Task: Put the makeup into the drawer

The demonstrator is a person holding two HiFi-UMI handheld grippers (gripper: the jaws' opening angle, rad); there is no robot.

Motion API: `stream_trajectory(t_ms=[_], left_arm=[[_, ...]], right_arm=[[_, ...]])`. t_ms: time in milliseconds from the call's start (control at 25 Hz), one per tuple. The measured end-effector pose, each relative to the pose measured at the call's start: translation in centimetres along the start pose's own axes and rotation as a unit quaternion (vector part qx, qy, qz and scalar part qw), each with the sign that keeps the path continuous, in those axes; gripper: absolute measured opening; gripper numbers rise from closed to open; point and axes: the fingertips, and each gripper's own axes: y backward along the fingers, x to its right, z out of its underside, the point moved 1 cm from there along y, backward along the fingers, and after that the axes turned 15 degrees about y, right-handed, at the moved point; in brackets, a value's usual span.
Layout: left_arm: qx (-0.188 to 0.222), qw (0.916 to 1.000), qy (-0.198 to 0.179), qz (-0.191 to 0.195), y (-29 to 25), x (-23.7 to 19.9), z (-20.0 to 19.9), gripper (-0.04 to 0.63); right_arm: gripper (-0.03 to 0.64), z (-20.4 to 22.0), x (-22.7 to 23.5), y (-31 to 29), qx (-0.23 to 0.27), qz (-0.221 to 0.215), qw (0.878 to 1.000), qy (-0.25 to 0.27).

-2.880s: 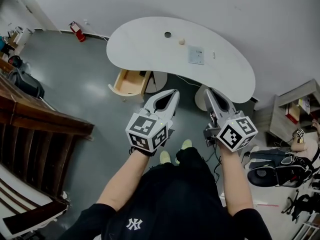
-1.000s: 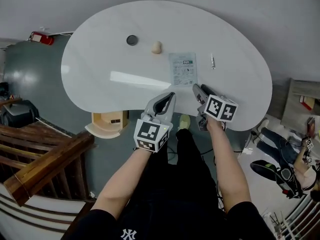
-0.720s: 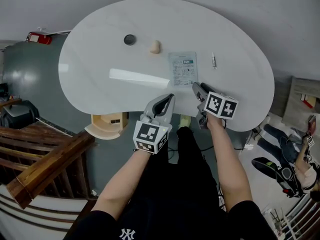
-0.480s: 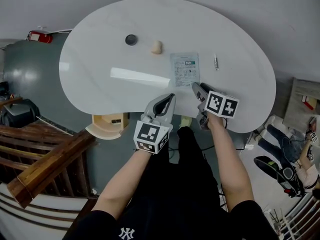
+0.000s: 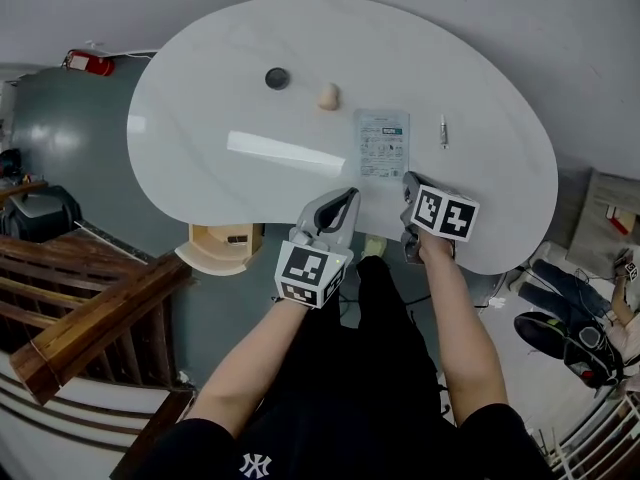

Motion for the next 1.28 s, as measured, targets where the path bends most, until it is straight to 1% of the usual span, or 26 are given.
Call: stream_trajectory(t_ms=[80,200,360,560,760,880,1000,1160,1280], left_arm=[[0.000,1.0000,0.001,-0.002,0.2,-0.2,0.1,0.009],[0.001,1.0000,0.003,-0.006,0.7,-0.4,0.3,0.011],[0.006,1.0000,0.003,-0.006,1.1,-0.2,0.3,0.009],[0.014,0.9999,0.002,-0.002,2.0,0.8,-0.4,0.011],[0.034,0.9994,0.006,-0.004,4.3,1.7,-2.1,0.011],[0.047,0.9988,0.012,-0.006,5.8,1.8,-2.7,0.009],[0.057,0.9983,0.013,-0.007,5.9,2.4,-3.1,0.009],[0.073,0.9972,0.014,-0.005,8.1,3.0,-4.3,0.011],[0.089,0.9960,0.014,-0.004,9.6,3.6,-5.4,0.009]], right_arm=[[0.015,-0.1,0.0,0.2,0.021,-0.030,0.998,-0.045],[0.014,-0.3,-0.4,0.9,0.050,-0.075,0.991,-0.100],[0.014,-0.8,-1.2,2.2,0.081,-0.120,0.980,-0.134],[0.014,-2.6,-2.9,4.9,0.125,-0.174,0.963,-0.163],[0.014,-5.2,-6.0,8.4,0.162,-0.221,0.949,-0.157],[0.014,-6.0,-7.5,9.8,0.178,-0.239,0.943,-0.149],[0.014,-6.9,-8.0,10.7,0.191,-0.254,0.937,-0.144],[0.014,-8.3,-10.8,13.0,0.215,-0.279,0.930,-0.107],[0.014,-8.8,-12.5,14.5,0.222,-0.294,0.925,-0.099]])
